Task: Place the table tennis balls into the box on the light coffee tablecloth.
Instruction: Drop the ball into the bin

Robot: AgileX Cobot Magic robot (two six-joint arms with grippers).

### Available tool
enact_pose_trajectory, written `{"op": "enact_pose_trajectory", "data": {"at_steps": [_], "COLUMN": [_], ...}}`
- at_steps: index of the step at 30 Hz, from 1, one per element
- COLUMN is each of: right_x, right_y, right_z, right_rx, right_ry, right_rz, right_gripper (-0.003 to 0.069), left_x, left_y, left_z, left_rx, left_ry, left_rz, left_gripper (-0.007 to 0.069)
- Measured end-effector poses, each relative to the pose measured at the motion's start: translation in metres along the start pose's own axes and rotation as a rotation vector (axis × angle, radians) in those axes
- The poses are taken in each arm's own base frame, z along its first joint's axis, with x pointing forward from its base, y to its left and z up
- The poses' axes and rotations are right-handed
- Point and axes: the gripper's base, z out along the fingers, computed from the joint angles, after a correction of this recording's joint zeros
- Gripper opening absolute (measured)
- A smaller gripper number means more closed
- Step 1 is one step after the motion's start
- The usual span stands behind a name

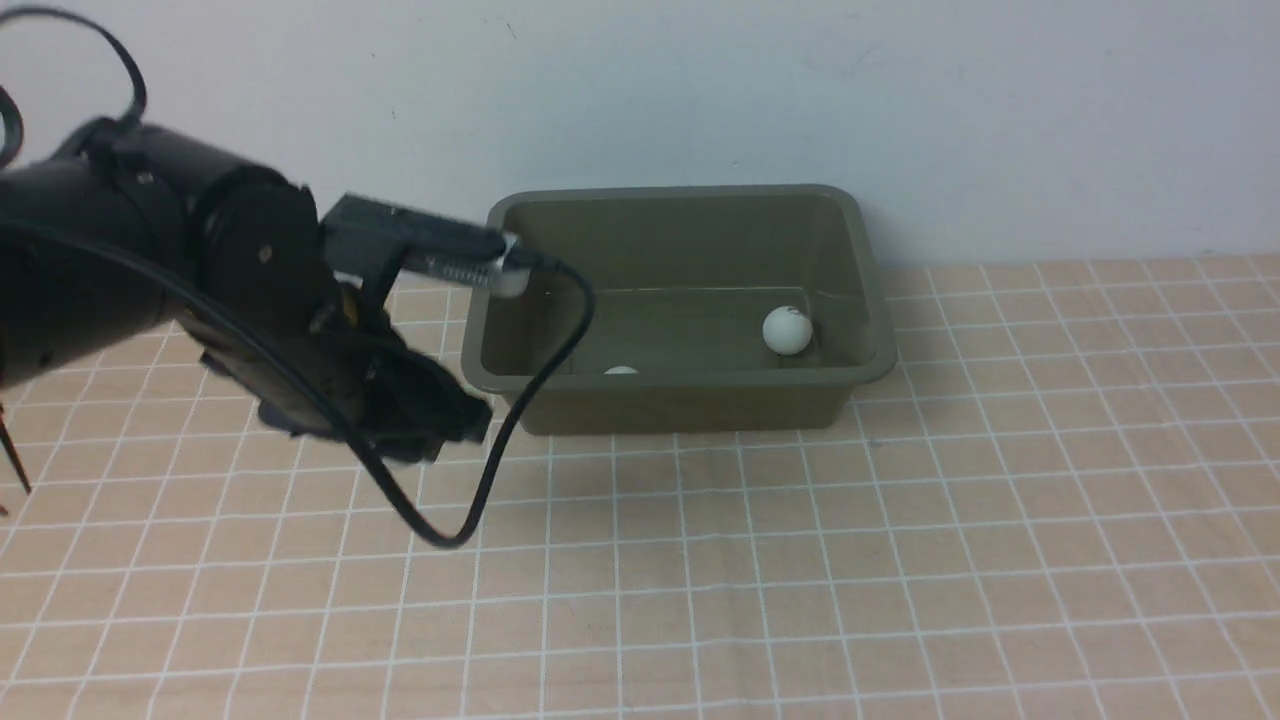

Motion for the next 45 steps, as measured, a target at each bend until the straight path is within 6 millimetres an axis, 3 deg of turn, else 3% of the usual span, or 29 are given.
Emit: {"op": "enact_pose_trajectory", "data": {"at_steps": [5, 16, 24, 30, 39, 45], "right_x": [0.000, 0.000, 0.002, 0.003, 0.003, 0.003], "right_y": [0.000, 0.001, 0.002, 0.002, 0.002, 0.002], "right_z": [0.000, 0.000, 0.000, 0.000, 0.000, 0.000], "right_rx": [0.000, -0.012, -0.019, -0.019, -0.021, -0.021], "right_ry": [0.000, 0.000, 0.017, 0.035, 0.038, 0.038], "right_rz": [0.000, 0.007, 0.011, 0.012, 0.013, 0.013], "right_gripper": [-0.0015, -0.0015, -0.0015, -0.0015, -0.0015, -0.0015], "left_x": [-0.031, -0.075, -0.099, -0.100, -0.101, -0.102], "left_y": [-0.012, -0.026, -0.028, -0.028, -0.028, -0.029], "left_z": [-0.002, 0.085, 0.121, 0.137, 0.135, 0.088], "left_rx": [0.113, 0.184, 0.167, 0.164, 0.165, 0.194], "left_ry": [-0.141, -0.189, -0.254, -0.249, -0.251, -0.219], "left_rz": [0.043, 0.143, 0.154, 0.150, 0.150, 0.175], "left_gripper": [0.0319, 0.0319, 0.0319, 0.0353, 0.0363, 0.0347]}}
